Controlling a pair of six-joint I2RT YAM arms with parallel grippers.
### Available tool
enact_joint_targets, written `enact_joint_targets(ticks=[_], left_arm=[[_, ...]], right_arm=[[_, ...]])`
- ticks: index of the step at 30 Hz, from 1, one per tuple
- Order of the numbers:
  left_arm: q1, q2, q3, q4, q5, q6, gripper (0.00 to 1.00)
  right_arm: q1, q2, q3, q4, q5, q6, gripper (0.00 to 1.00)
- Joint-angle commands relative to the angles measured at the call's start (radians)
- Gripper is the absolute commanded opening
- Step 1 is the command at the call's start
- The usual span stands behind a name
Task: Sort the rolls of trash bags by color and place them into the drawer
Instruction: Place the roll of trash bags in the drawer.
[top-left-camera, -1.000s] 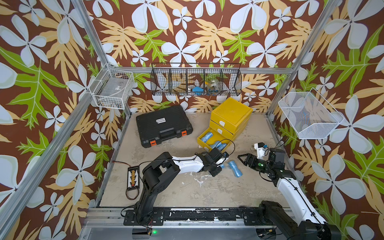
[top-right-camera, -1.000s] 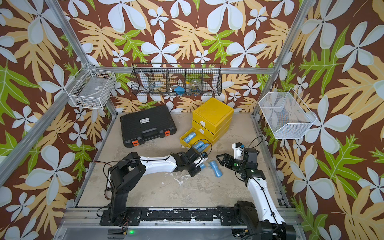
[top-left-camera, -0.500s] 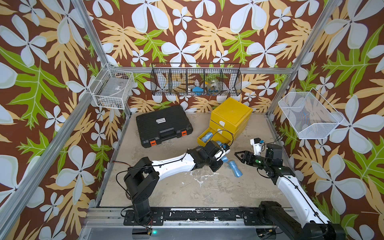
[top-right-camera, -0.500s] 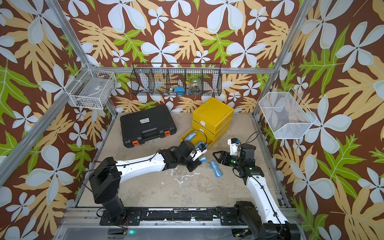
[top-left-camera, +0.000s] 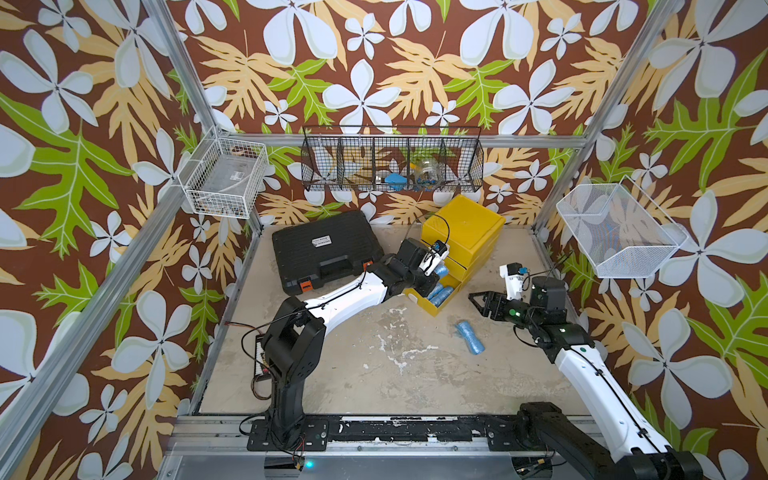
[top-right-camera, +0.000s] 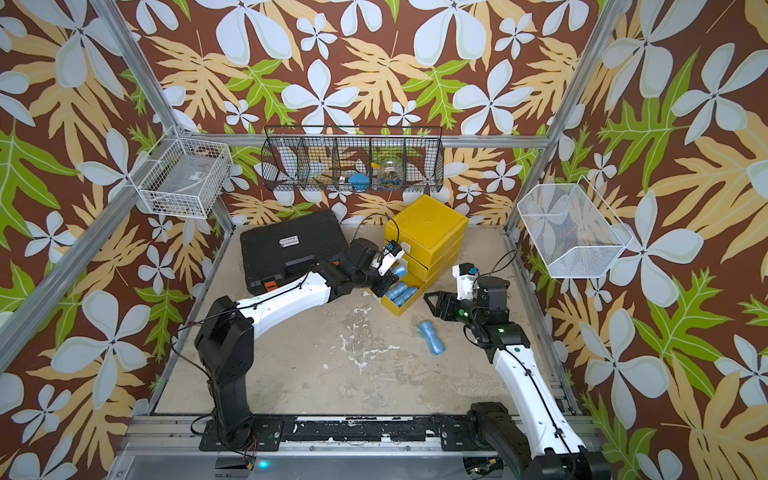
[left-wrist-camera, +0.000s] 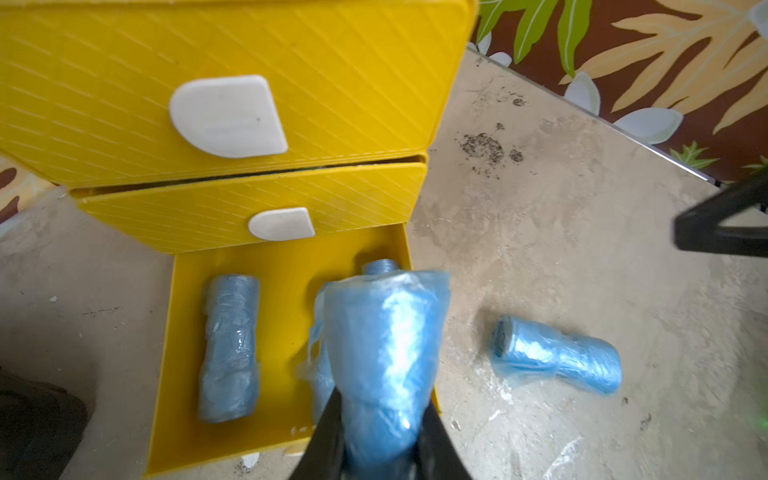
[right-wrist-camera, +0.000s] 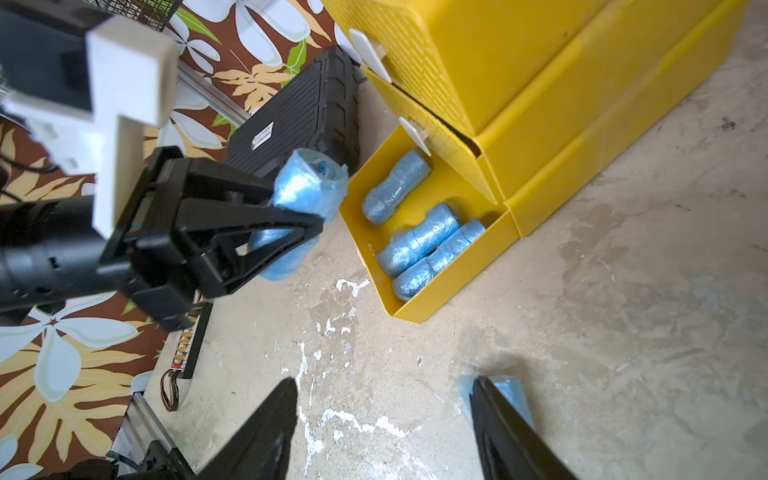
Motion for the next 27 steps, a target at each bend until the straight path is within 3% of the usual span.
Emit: enact_joint_targets(ticks=[1, 6, 14, 23, 27], left_arm=[[0.031, 0.053, 0.042, 0.030, 0.033, -0.012, 0.17], [0.078, 0.144, 0.093, 0.073, 0.038, -0.059, 0.17], [0.081, 0.227, 0.101, 0.118, 0.042, -0.076, 0.21], [0.082, 0.243, 0.066, 0.135, 0.016, -0.108, 0.53], [0.082, 0.226, 0.065, 0.135, 0.017, -0.117, 0.56]], right_arm=[[0.002, 0.003, 0.015, -0.023, 0.032, -0.037, 0.68], [0.003, 0.008, 0.024, -0.031, 0.030, -0.040, 0.68], [0.004, 0.010, 0.002, -0.027, 0.026, -0.040, 0.68], [0.017, 0.026, -0.032, -0.029, 0.033, -0.042, 0.68], [0.028, 0.037, -0.040, -0.033, 0.053, -0.042, 0.69]])
